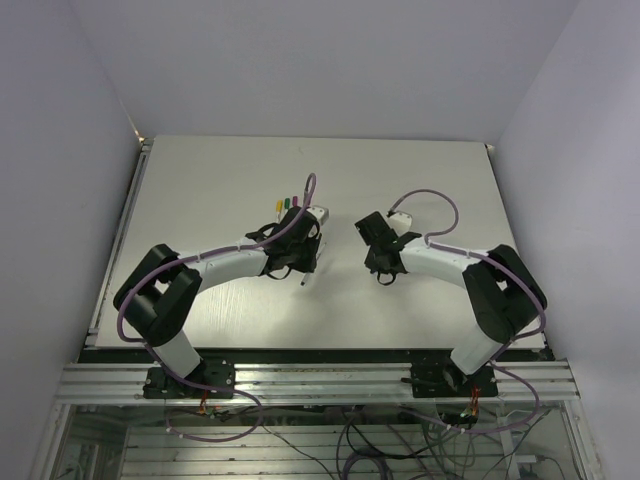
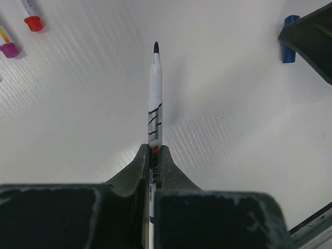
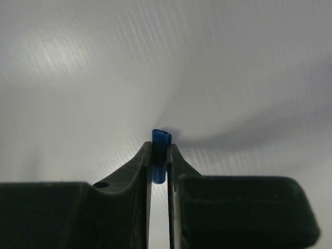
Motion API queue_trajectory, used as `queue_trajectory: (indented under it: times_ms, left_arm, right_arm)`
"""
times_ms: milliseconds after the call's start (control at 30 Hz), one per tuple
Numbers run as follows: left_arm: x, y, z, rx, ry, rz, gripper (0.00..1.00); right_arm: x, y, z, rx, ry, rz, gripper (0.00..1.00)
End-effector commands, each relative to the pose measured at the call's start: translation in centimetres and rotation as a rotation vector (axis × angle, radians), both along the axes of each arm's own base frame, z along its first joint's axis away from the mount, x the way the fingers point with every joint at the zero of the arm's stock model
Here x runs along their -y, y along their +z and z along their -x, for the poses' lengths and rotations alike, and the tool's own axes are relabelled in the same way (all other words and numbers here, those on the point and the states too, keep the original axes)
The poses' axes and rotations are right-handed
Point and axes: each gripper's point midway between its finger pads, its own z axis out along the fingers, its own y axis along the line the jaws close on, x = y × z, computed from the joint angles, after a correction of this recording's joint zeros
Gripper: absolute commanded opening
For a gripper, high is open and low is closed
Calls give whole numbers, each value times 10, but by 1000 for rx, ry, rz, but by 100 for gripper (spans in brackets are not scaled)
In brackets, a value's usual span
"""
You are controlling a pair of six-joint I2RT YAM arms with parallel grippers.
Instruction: Insert the pens into the pen caps
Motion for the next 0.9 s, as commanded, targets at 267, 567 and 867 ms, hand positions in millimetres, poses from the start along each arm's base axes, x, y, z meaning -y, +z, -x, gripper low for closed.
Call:
queue_trajectory:
  times_ms: [267, 567, 867]
  left_arm:
    - [36, 63, -21, 144, -7, 261, 7]
    - [68, 98, -24, 225, -111, 445, 7]
    - [104, 137, -11, 276, -285, 662, 7]
  right_arm:
    - [-14, 107, -59, 443, 81, -242, 0]
    - [21, 177, -55, 757, 94, -278, 0]
    - [34, 251, -34, 1092, 155, -315, 0]
